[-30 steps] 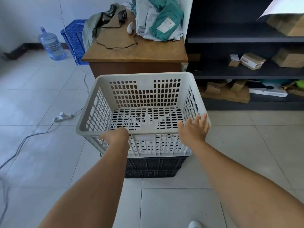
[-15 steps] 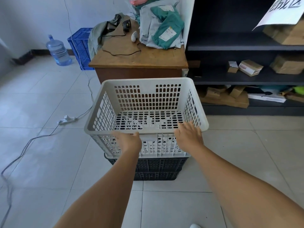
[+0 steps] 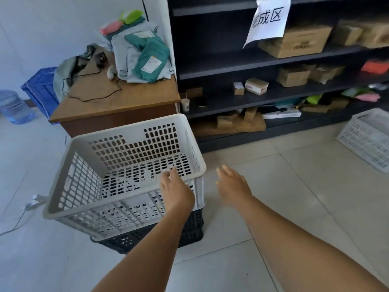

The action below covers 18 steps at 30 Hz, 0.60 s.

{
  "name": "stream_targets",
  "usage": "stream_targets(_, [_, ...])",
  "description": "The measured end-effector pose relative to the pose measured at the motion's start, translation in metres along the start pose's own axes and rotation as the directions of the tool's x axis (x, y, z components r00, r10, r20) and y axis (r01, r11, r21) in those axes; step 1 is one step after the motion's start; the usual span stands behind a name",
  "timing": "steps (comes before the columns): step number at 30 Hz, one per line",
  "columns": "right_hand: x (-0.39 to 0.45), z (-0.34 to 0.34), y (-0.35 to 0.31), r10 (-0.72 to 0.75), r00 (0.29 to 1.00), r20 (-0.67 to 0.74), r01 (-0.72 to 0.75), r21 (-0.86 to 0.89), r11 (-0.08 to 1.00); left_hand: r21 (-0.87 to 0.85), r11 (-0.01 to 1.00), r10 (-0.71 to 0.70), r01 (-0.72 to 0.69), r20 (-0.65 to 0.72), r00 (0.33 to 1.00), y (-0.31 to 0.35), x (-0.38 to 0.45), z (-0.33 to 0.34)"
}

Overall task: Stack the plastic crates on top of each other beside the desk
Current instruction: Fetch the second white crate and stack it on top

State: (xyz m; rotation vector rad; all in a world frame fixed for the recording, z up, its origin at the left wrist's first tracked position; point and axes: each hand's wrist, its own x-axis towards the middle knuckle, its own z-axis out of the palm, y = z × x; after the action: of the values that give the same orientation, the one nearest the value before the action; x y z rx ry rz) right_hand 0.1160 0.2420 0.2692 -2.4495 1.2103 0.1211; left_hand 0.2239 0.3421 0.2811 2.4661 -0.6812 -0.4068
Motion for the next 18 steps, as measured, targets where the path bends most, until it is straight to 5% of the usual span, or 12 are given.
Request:
stream_targets(9, [0.003,-0.065,0.169,0.185,0.982,-0.043,-0.183,0.046,0.982,0.237,0.881,0.369,-0.409,0.196,0.909,0.135,-0.007,0.1])
stream_targets(18, [0.009,-0.117,0.331,0.359,0.93,-0.077,-0.348,0.131,0.928,0.195,0.813,0.432,-0.549,0.431,0.792,0.288,-0.014,0.213])
